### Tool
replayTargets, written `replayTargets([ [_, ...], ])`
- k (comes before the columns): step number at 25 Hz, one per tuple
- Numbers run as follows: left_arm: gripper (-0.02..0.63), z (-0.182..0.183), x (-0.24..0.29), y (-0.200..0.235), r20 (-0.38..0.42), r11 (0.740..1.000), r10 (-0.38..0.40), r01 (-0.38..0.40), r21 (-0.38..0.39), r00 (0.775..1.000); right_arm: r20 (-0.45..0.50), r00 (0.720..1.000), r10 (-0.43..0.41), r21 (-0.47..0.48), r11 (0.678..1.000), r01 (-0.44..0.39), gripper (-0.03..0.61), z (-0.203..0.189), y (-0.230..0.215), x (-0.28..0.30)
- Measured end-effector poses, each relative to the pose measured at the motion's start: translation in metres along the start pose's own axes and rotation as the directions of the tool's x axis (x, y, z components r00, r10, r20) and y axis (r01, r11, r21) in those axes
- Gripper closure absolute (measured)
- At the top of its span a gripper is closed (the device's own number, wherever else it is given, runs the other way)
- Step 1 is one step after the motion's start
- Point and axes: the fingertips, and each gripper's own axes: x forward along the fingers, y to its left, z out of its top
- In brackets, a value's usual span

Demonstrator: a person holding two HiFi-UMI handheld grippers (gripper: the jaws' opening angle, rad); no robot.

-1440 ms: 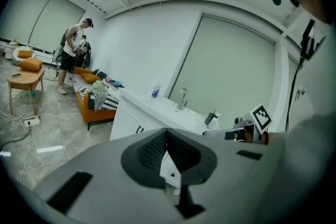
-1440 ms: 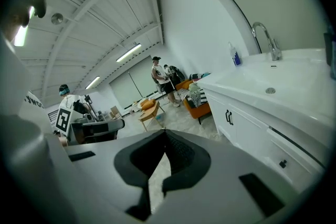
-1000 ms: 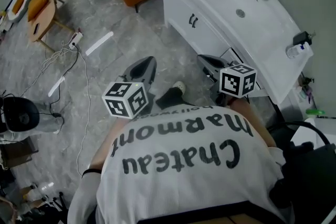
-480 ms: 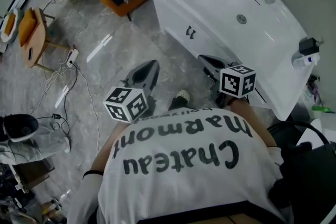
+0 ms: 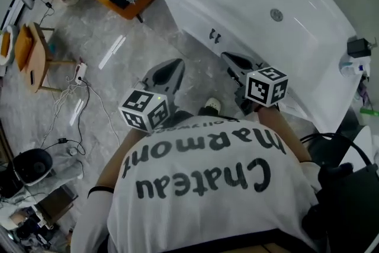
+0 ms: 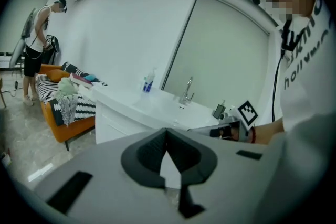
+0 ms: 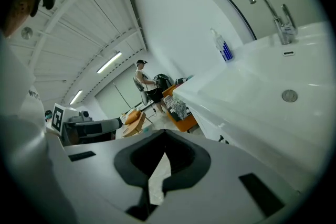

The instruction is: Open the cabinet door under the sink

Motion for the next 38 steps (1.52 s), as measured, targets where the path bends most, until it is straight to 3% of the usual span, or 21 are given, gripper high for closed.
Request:
replayTargets([
  [3, 0.606, -0.004, 0.018, 0.007, -0.018, 0.999, -0.034, 0.034, 0.036, 0.999, -0.021, 1.0, 0.019, -0.026, 0.999, -0.02, 0.571, -0.009, -0.001, 0.013],
  [6, 0.606, -0.015, 0.036, 0.012, -0.103, 0.993, -0.071, 0.079, 0.083, 0.992, -0.025, 1.0, 0.004, -0.008, 1.0, -0.005, 0.571, -0.015, -0.012, 0.023],
  [13, 0.606, -0.032, 0.08, 0.03, -0.278, 0.945, -0.231, 0.283, 0.164, 0.932, 0.044, 0.994, -0.103, 0.085, 0.991, 0.099, 0.571, -0.015, -0.04, 0.049],
  [17, 0.606, -0.037, 0.11, 0.035, -0.385, 0.881, -0.306, 0.412, 0.232, 0.871, 0.115, 0.971, -0.211, 0.168, 0.967, 0.191, 0.571, -0.014, -0.056, 0.058],
  [21, 0.606, -0.049, 0.14, 0.056, -0.462, 0.822, -0.387, 0.526, 0.219, 0.798, 0.186, 0.927, -0.326, 0.202, 0.936, 0.289, 0.571, -0.025, -0.078, 0.076],
  [25, 0.606, -0.073, 0.16, 0.071, -0.54, 0.77, -0.426, 0.604, 0.203, 0.726, 0.169, 0.884, -0.436, 0.292, 0.879, 0.377, 0.571, -0.045, -0.101, 0.085],
  [28, 0.606, -0.091, 0.17, 0.086, -0.595, 0.734, -0.415, 0.64, 0.228, 0.688, 0.137, 0.855, -0.5, 0.337, 0.835, 0.434, 0.571, -0.058, -0.114, 0.09],
  [31, 0.606, -0.107, 0.182, 0.102, -0.627, 0.73, -0.401, 0.647, 0.222, 0.668, 0.105, 0.831, -0.546, 0.353, 0.802, 0.482, 0.571, -0.07, -0.125, 0.096],
  [34, 0.606, -0.122, 0.205, 0.111, -0.613, 0.751, -0.409, 0.631, 0.194, 0.676, 0.078, 0.829, -0.554, 0.363, 0.79, 0.494, 0.569, -0.083, -0.142, 0.108],
  [38, 0.603, -0.152, 0.236, 0.129, -0.615, 0.776, -0.4, 0.609, 0.167, 0.679, 0.091, 0.841, -0.533, 0.387, 0.797, 0.464, 0.56, -0.1, -0.168, 0.132],
])
